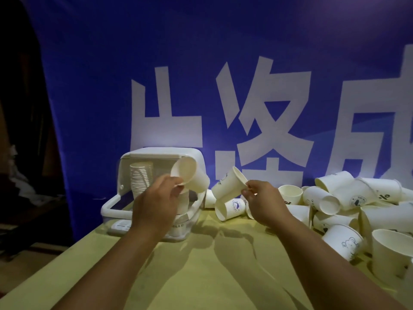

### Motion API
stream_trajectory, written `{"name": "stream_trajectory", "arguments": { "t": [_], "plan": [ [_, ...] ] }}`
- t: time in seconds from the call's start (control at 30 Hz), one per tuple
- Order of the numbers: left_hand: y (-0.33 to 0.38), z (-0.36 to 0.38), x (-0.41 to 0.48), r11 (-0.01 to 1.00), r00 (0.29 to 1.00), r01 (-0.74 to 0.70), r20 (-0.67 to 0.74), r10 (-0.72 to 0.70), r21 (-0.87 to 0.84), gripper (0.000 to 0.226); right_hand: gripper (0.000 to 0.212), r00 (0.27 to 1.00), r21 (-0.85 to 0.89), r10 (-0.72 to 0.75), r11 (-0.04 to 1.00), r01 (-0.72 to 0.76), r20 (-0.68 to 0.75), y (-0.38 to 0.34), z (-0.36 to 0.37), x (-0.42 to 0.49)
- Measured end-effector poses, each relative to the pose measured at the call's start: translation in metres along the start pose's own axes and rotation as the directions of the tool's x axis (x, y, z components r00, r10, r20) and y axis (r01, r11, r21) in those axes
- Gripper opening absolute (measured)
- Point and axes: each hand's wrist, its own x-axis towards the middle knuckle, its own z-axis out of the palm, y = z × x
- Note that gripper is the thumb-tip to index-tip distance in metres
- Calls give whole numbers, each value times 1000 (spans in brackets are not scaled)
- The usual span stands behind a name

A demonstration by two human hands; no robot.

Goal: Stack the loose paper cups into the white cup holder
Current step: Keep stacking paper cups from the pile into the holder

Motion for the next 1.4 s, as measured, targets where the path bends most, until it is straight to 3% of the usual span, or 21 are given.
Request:
{"name": "stream_trajectory", "arguments": {
  "t": [0.1, 0.2, 0.33, 0.47, 0.67, 0.8, 0.9, 1.0, 1.1, 1.17, 1.27, 1.4],
  "plan": [
    [-19, -2, -3, 998, 998, 41, -49, -43, -44, 43, 22, 997, 70, -71, 995, 73, -33, -12, 4, -3],
    [-30, -2, 2, 998, 993, 36, -109, -41, -43, 26, 19, 992, 168, -99, 980, 110, -77, -28, 10, -4],
    [-39, -7, 5, 998, 981, 57, -186, -55, 8, 23, 15, 988, 295, -125, 944, 147, -94, -55, 23, 3],
    [-44, -6, 5, 992, 992, 91, -91, -83, 84, 18, 22, 987, 400, -110, 905, 147, -114, -84, 33, 15],
    [-43, 3, 5, 975, 978, 86, 170, -122, 203, 19, 23, 962, 219, -202, 946, 240, -182, -91, 58, 19],
    [-40, 11, 0, 983, 941, 170, 285, -184, 72, 21, 20, 931, 40, -333, 939, 342, -149, -91, 69, 18],
    [-38, 14, -1, 972, 941, 235, 255, -223, -18, 38, 21, 913, -99, -400, 915, 392, -76, -88, 75, 18],
    [-39, 12, -3, 951, 934, 296, 240, -267, -94, 78, 21, 908, -138, -418, 901, 412, -14, -86, 79, 17],
    [-35, 11, -5, 962, 946, 257, 226, -231, -95, 98, 20, 901, -187, -427, 881, 434, 79, -84, 82, 16],
    [-33, 11, -6, 973, 956, 213, 222, -190, -85, 96, 21, 902, -125, -413, 895, 428, 129, -84, 85, 14],
    [-38, 16, -6, 980, 957, 197, 227, -183, -40, 75, 32, 933, -13, -342, 938, 346, 110, -84, 87, 10],
    [-39, 25, -8, 981, 971, 193, 144, -189, -12, 55, 28, 949, -90, -290, 949, 301, 122, -76, 90, 10]
  ]
}}
